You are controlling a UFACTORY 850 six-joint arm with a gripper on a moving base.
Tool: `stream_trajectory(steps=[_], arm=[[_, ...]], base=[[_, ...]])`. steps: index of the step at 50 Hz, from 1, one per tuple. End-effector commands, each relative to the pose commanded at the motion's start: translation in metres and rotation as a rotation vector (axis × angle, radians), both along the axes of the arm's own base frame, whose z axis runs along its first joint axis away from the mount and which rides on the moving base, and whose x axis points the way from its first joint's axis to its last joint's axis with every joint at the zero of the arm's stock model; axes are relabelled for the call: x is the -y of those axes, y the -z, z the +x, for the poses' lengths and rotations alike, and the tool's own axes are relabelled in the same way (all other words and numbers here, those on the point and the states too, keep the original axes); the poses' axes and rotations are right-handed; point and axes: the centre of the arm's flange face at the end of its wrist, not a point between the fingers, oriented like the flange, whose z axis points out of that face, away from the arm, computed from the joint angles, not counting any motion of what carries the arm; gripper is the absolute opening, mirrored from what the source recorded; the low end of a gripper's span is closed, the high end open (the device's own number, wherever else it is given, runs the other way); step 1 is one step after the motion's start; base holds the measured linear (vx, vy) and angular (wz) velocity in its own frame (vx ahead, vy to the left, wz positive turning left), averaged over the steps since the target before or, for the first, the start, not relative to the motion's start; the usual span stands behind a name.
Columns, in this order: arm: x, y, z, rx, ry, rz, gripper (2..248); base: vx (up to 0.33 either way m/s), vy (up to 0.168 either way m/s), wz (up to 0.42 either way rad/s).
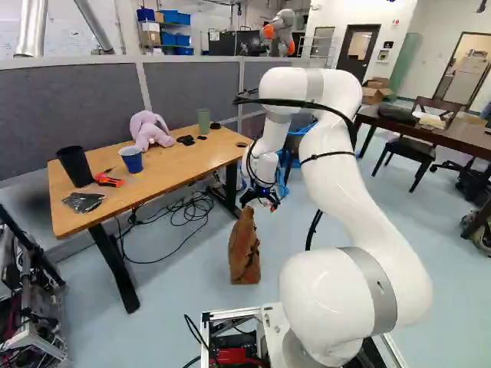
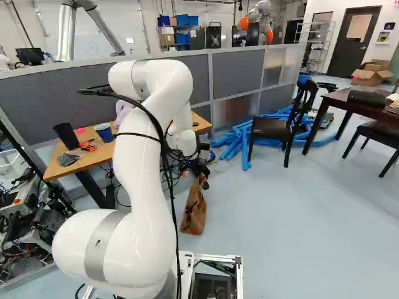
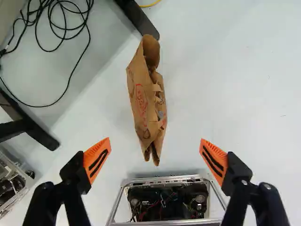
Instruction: Pick up the bag on the ground and place it on the table
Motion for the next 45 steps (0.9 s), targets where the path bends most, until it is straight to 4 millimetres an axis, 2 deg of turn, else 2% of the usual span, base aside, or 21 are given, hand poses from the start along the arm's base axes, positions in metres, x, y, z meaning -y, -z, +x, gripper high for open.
stream_trajectory(steps=[45], arm=[[-0.002, 0.068, 0.018, -0.041, -0.004, 0.000, 247]], base=[[0.000, 0.000, 0.000]])
